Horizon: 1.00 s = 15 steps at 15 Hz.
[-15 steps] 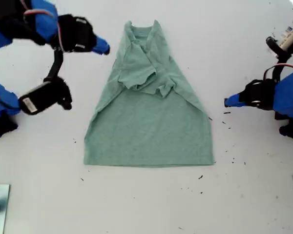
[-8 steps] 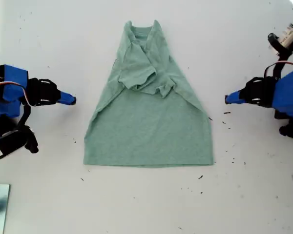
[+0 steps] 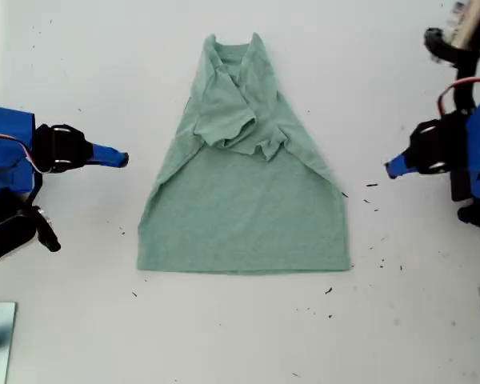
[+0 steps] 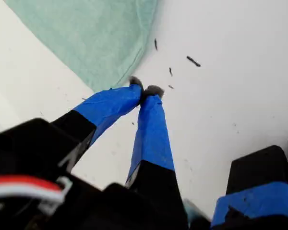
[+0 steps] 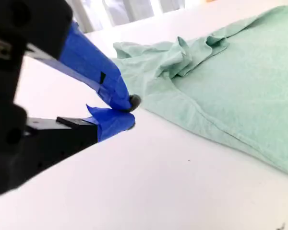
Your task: Fold t shirt
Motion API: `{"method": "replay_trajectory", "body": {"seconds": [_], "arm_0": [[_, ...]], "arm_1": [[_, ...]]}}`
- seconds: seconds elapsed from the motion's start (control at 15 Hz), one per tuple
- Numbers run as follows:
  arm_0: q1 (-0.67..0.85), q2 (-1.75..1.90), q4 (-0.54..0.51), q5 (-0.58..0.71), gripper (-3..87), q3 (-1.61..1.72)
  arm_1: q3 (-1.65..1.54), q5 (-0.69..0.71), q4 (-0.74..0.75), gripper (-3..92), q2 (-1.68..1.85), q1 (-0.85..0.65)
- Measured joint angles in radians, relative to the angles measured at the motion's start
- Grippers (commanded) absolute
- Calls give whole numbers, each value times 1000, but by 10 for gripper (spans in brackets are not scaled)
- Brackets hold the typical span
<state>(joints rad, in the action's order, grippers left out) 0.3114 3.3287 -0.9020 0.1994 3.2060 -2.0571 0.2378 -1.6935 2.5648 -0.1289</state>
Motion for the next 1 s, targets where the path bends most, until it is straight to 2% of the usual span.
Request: {"method": "replay_trajectory", "body": {"seconds": [0.07, 0.2, 0.73, 0.87, 1.0], "arm_0": [[0, 6, 0, 0, -2, 0], [0, 9, 0, 0, -2, 2], [0, 9, 0, 0, -2, 3], [0, 9, 0, 0, -2, 3], [0, 9, 0, 0, -2, 3]], "arm_1": [[202, 23, -32, 215, -189, 49], [440, 35, -43, 244, -380, 104], [410, -3, -46, 249, -448, 169], [265, -77, 43, 245, -472, 222], [84, -140, 225, 233, -472, 278]]}}
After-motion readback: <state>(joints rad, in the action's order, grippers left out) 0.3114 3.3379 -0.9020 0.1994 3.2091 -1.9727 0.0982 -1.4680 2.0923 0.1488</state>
